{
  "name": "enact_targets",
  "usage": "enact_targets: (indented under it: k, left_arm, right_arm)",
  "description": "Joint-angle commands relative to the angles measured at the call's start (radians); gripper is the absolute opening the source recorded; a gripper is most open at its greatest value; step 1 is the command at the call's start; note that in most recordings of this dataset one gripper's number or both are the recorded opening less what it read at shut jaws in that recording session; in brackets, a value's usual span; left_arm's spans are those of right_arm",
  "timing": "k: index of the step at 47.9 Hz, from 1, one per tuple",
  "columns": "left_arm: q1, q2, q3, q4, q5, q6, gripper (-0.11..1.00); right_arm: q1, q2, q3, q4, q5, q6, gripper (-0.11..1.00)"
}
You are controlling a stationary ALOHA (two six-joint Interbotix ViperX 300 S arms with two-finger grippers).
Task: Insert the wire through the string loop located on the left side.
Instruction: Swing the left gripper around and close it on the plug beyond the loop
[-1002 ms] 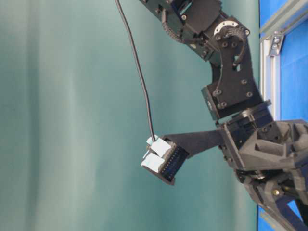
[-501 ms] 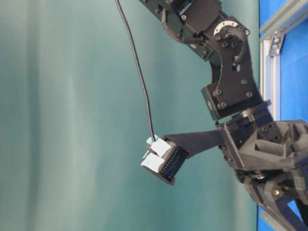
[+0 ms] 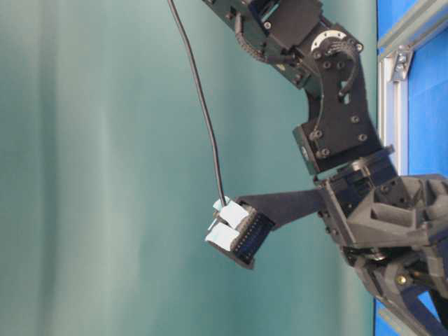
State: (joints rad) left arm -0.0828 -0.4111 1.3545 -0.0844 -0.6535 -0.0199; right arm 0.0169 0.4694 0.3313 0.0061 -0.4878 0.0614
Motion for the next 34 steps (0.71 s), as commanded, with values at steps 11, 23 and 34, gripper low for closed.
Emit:
enact_targets:
  k: [11, 23, 34]
  left_arm:
    - [-0.005, 0.101, -0.035, 0.003, 0.005, -0.003, 0.88]
    - [-0.009, 0.264, -0.089, 0.003, -0.014, -0.003, 0.87]
    - [-0.009, 0.27, -0.089, 0.003, -0.014, -0.002, 0.87]
  right_arm:
    - [-0.006, -0.021, -0.014, 0.002, -0.005, 0.002, 0.0]
    - [-0.006, -0.021, -0.014, 0.002, -0.003, 0.002, 0.0]
    - [-0.006, -0.021, -0.014, 0.002, -0.005, 0.002, 0.0]
